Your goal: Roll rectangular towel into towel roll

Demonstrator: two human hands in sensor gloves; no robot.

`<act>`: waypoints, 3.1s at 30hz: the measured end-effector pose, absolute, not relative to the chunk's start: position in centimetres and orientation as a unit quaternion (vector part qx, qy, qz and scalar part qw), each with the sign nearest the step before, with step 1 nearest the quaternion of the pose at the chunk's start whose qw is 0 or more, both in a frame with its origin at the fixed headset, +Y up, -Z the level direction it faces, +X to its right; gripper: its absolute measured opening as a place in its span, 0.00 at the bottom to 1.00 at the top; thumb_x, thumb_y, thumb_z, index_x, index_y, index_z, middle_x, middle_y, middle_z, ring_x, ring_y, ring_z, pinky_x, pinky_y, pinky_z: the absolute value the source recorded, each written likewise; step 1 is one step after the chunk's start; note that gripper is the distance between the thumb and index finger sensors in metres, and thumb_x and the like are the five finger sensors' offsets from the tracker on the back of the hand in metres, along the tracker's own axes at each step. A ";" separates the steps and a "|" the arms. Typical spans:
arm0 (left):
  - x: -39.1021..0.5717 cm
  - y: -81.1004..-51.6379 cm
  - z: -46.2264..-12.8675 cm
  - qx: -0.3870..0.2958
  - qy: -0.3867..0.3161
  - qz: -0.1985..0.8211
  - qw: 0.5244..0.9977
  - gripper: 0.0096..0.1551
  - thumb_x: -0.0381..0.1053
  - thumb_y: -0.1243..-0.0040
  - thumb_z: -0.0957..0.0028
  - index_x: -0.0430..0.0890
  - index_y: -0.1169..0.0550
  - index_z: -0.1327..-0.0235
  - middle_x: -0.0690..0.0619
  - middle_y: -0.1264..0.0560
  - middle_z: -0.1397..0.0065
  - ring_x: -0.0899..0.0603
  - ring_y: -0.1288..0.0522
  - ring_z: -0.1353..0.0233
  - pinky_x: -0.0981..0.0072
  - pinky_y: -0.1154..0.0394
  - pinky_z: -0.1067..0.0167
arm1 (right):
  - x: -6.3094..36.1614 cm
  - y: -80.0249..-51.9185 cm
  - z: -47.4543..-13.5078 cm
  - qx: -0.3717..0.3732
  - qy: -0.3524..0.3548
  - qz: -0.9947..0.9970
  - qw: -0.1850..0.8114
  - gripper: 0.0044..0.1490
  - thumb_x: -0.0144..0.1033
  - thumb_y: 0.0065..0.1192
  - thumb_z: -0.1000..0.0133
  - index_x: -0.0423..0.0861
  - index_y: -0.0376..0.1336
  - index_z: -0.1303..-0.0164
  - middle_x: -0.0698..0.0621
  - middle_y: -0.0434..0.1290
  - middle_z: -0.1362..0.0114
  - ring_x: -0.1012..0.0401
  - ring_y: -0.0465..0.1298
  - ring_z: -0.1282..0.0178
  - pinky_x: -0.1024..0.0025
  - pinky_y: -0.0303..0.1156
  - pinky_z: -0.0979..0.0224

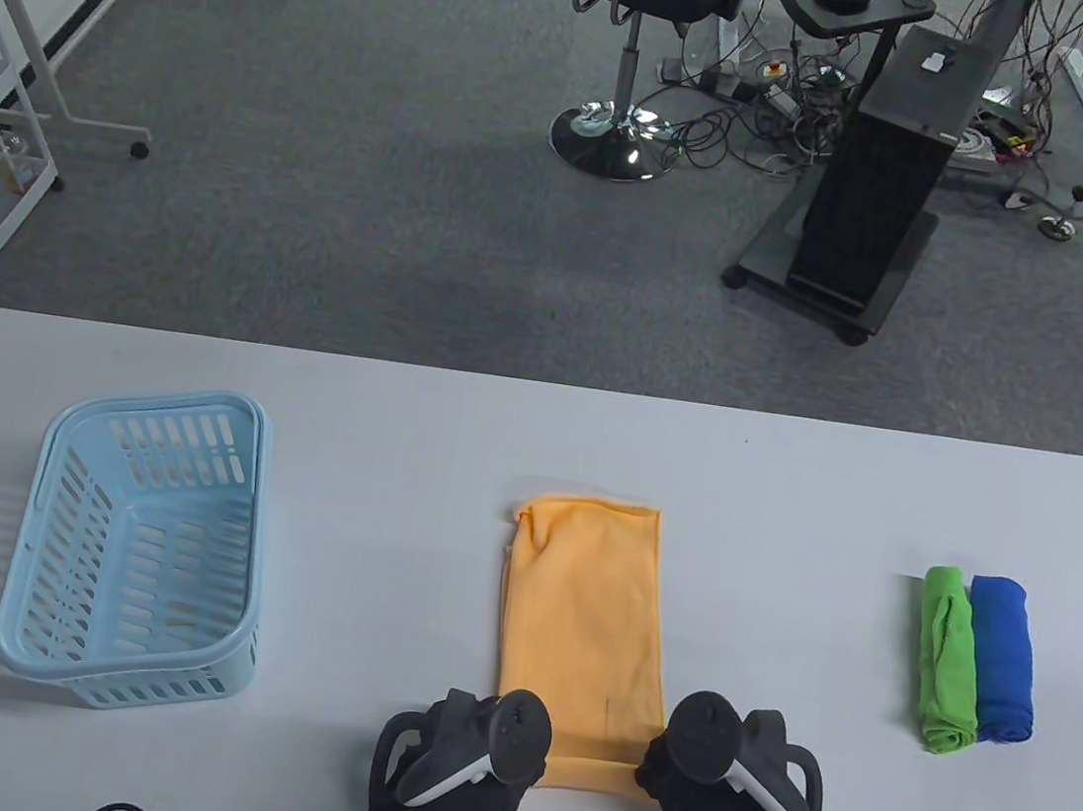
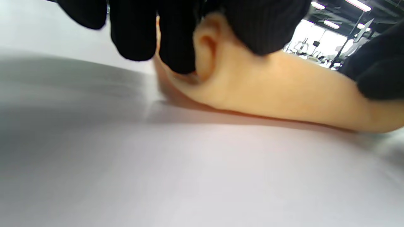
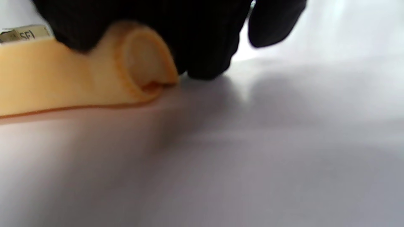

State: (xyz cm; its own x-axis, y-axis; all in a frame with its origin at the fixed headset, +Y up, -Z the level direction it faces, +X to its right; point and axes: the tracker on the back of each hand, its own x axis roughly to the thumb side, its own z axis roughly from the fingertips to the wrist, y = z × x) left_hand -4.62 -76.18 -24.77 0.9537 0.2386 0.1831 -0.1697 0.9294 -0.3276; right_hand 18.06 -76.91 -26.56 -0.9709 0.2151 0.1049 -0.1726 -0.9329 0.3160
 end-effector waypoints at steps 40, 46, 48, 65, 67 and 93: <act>-2.8 -76.1 -24.2 -0.129 -0.169 -0.014 0.977 0.31 0.63 0.39 0.60 0.58 0.20 0.41 0.42 0.33 0.24 0.32 0.40 0.24 0.32 0.47 0.30 | 14.2 -78.0 -25.7 0.096 0.115 0.988 0.046 0.31 0.43 0.66 0.62 0.57 0.67 0.45 0.48 0.61 0.28 0.48 0.64 0.26 0.41 0.57 0.25; -2.8 -77.1 -24.7 -0.134 -0.156 -0.038 0.978 0.42 0.65 0.32 0.66 0.55 0.25 0.34 0.44 0.38 0.21 0.32 0.42 0.23 0.30 0.48 0.29 | 14.4 -77.9 -25.9 0.093 0.131 0.985 0.057 0.30 0.42 0.64 0.60 0.55 0.67 0.45 0.48 0.61 0.28 0.48 0.63 0.26 0.41 0.57 0.25; -3.0 -77.4 -24.9 -0.149 -0.140 -0.050 0.978 0.42 0.64 0.31 0.66 0.57 0.27 0.33 0.45 0.38 0.21 0.33 0.42 0.22 0.30 0.48 0.29 | 14.5 -77.9 -26.0 0.095 0.135 0.985 0.059 0.30 0.43 0.63 0.60 0.55 0.67 0.45 0.48 0.61 0.28 0.48 0.63 0.26 0.41 0.57 0.24; -3.7 -76.8 -25.3 -0.165 -0.125 0.046 0.977 0.29 0.58 0.46 0.60 0.51 0.14 0.50 0.48 0.20 0.43 0.32 0.36 0.25 0.30 0.47 0.30 | 15.8 -77.1 -26.4 0.121 0.224 0.964 0.082 0.31 0.41 0.55 0.57 0.46 0.65 0.44 0.48 0.59 0.27 0.48 0.59 0.23 0.39 0.53 0.23; -3.9 -76.9 -25.3 -0.173 -0.116 0.049 0.977 0.30 0.60 0.49 0.59 0.50 0.13 0.53 0.48 0.20 0.45 0.31 0.37 0.25 0.30 0.48 0.30 | 16.2 -76.9 -26.4 0.117 0.235 0.960 0.095 0.31 0.42 0.54 0.57 0.45 0.65 0.44 0.47 0.60 0.27 0.48 0.60 0.24 0.39 0.53 0.23; -2.8 -76.6 -24.6 -0.191 -0.134 0.001 0.972 0.34 0.63 0.43 0.59 0.57 0.24 0.37 0.40 0.39 0.22 0.29 0.48 0.22 0.29 0.52 0.30 | 15.3 -76.9 -25.7 0.137 0.186 0.970 0.075 0.38 0.54 0.59 0.61 0.51 0.70 0.40 0.44 0.60 0.25 0.45 0.60 0.23 0.39 0.53 0.24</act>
